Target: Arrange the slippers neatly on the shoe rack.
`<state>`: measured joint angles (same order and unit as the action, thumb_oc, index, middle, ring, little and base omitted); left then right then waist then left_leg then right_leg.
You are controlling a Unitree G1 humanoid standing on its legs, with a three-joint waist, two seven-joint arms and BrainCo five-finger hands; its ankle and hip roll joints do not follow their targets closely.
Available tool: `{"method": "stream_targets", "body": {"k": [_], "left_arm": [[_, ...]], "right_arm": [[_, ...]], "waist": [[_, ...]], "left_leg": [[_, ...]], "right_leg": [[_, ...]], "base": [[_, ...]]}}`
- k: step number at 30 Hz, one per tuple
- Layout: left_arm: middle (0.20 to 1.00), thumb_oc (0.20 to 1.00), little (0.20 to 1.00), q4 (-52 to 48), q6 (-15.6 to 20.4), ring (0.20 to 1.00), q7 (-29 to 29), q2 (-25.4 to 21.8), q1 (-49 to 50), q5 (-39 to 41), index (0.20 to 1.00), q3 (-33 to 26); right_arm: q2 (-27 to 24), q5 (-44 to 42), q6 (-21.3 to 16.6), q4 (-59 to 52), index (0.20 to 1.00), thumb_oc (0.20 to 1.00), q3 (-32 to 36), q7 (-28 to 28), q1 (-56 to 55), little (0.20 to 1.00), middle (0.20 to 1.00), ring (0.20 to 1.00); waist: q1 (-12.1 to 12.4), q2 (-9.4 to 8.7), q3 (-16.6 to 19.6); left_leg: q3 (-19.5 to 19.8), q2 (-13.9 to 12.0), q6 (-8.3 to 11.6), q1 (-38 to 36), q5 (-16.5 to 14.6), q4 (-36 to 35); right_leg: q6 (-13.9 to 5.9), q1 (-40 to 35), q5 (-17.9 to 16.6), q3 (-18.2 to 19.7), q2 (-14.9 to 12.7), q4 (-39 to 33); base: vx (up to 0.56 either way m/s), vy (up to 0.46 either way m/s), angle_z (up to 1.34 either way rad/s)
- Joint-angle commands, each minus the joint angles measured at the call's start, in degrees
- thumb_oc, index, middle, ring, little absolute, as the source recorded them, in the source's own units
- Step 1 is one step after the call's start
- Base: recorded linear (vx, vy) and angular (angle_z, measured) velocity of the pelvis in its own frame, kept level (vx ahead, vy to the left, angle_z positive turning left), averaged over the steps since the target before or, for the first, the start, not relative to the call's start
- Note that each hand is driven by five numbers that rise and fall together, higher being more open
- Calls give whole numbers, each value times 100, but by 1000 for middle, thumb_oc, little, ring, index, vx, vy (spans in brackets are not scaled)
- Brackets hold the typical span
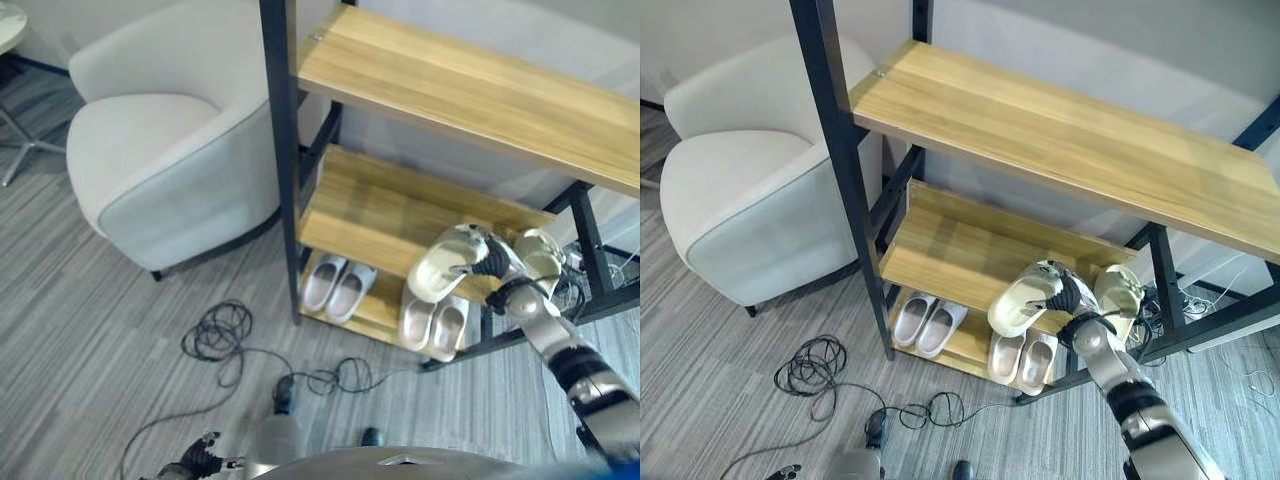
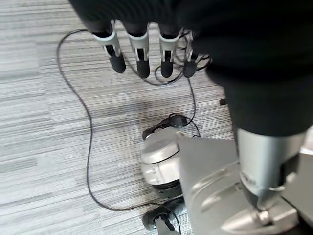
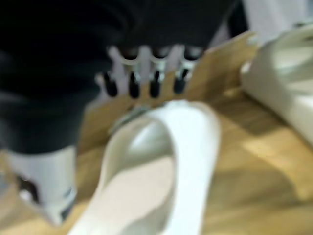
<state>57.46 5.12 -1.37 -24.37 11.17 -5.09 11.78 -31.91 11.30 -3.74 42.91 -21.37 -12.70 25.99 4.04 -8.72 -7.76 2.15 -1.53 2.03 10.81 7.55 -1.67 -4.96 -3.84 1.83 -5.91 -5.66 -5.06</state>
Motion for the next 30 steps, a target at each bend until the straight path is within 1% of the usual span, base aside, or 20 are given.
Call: {"method": "stream_targets", "body": {"k": [1,4,5,7,8,12,16,19,30], "left_arm": [[1000,1000,1000,-51,171,1000,93,-80,-111,139,1000,416],[1000,1000,1000,-49,185,1000,187,-84,-267,240,1000,457],[1000,1000,1000,-46,185,1000,188,-81,-275,242,1000,454],[1000,1000,1000,-55,181,1000,223,-85,-360,297,1000,455],[1000,1000,1000,-60,172,1000,277,-93,-398,337,1000,456],[1000,1000,1000,-58,167,1000,334,-89,-461,334,1000,474],[1000,1000,1000,-69,190,1000,373,-95,-514,335,1000,521],[1000,1000,1000,-126,207,1000,384,-116,-563,377,1000,564],[1000,1000,1000,77,215,1000,408,-80,-673,383,1000,597]], "right_arm": [[-209,130,103,361,1000,1000,-131,-285,721,1000,1000,1000],[-296,310,273,745,1000,1000,-263,-389,1139,1000,1000,1000],[-295,309,271,756,1000,1000,-269,-391,1155,1000,1000,1000],[-347,501,383,896,1000,1000,-338,-445,1355,1000,1000,1000],[-382,707,515,1038,1000,1000,-385,-490,1476,1000,1000,1000],[-427,1001,629,1249,1000,1000,-432,-616,1599,1000,1000,1000],[-496,1098,669,1507,1000,1000,-479,-686,1701,1000,1000,1000],[-669,1175,678,1711,1000,1000,-550,-736,1795,1000,1000,1000],[-1100,1425,708,1962,1000,1000,-696,-745,1825,1000,1000,1000]], "waist": [[181,226,-55],[186,264,-154],[178,266,-156],[170,300,-220],[169,319,-262],[136,360,-258],[123,396,-269],[108,439,-257],[47,513,-169]], "left_leg": [[165,151,-241,-49,-1342,868],[230,185,-231,78,-1250,813],[235,186,-230,85,-1245,812],[269,208,-225,169,-1198,794],[301,214,-224,213,-1169,774],[364,221,-222,220,-1141,723],[406,234,-210,216,-1108,683],[438,234,-196,207,-1065,631],[507,217,-148,94,-992,463]], "right_leg": [[-164,533,24,-65,-168,773],[-151,666,20,-122,-185,816],[-151,673,22,-126,-186,820],[-141,748,26,-162,-192,859],[-135,799,30,-193,-194,892],[-126,842,61,-240,-199,934],[-118,848,79,-274,-210,945],[-105,856,118,-315,-209,961],[-71,803,197,-405,-202,940]], "base": [[-73,11,16],[-63,7,9],[-57,3,15],[-67,1,17],[-57,-6,7],[-10,-5,4],[-7,-2,5],[-10,-9,7],[2,-11,5]]}}
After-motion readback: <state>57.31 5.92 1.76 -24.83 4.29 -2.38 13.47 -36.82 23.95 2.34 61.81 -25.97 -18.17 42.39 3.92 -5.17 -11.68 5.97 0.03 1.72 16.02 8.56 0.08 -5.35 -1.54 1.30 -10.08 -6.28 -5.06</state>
